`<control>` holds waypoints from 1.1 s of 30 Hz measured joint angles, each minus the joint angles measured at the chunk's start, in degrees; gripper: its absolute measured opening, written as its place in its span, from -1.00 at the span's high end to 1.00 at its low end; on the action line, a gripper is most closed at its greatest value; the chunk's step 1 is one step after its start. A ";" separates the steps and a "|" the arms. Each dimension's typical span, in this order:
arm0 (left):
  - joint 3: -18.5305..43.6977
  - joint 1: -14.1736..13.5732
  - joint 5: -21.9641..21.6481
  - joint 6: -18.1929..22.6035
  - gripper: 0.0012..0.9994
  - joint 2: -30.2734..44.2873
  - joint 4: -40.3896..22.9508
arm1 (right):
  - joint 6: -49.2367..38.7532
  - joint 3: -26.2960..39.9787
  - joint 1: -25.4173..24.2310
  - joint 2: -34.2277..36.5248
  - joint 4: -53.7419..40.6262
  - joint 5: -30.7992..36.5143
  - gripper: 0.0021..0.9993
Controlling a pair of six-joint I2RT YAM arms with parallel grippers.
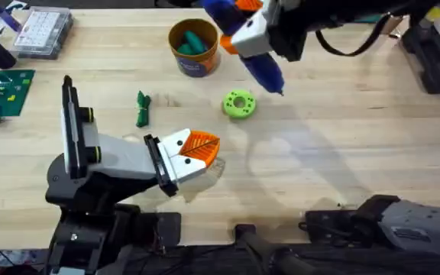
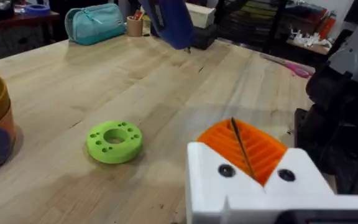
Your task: Pick up the gripper from the table and insert it into the empty holder that is missing its gripper. Then pick up a screw, insert it into the mounting hole, and use the screwdriver to tighten it. Finally, clean up the table by picking up the vegetable and placing it into the bucket.
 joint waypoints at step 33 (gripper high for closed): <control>0.00 0.00 -0.20 0.00 0.98 -0.01 0.01 | -27.09 0.21 -17.23 33.07 -11.22 29.07 0.83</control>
